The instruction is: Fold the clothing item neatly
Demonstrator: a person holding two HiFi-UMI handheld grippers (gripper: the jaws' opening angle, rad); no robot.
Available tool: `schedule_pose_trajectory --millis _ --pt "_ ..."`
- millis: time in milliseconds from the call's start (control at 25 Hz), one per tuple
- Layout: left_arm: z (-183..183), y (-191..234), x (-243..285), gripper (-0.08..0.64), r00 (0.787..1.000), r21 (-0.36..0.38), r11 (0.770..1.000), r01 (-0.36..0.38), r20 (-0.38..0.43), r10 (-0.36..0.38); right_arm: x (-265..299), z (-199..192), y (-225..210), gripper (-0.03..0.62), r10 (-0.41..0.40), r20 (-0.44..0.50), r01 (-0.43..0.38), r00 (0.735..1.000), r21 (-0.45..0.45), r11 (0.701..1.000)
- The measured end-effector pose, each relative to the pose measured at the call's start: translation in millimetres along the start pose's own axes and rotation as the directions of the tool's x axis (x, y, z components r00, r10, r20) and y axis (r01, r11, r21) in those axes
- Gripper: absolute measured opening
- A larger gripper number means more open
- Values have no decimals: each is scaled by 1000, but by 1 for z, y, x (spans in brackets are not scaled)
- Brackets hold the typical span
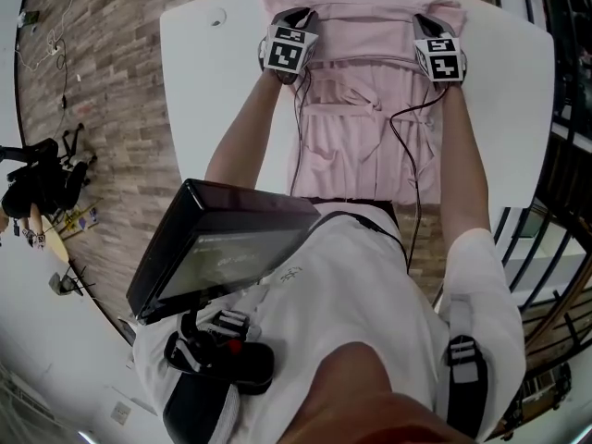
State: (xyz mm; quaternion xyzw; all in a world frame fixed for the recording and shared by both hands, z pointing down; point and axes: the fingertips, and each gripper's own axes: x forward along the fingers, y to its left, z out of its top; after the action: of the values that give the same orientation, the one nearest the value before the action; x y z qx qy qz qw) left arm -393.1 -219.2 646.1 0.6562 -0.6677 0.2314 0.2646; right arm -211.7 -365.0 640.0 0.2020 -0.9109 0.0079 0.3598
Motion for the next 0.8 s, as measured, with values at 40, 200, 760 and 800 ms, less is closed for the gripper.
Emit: schedule_pose_trajectory --millis 40,200,760,800 --pt "-1 0 -4 28 1000 -8 1000 -5 7 5 -4 -2 0 11 0 10 0 1000 8 1000" --pt "-5 -3 -14 28 1000 -34 999 -10 28 11 -21 -6 6 11 11 76 -14 997 33 999" --pt "-11 -60 -99 17 983 42 998 49 175 -56 -128 11 80 11 -7 259 11 966 -12 1000" --pt "-14 -63 -105 17 983 45 998 49 176 -57 -131 9 86 11 -5 260 8 965 -10 1000"
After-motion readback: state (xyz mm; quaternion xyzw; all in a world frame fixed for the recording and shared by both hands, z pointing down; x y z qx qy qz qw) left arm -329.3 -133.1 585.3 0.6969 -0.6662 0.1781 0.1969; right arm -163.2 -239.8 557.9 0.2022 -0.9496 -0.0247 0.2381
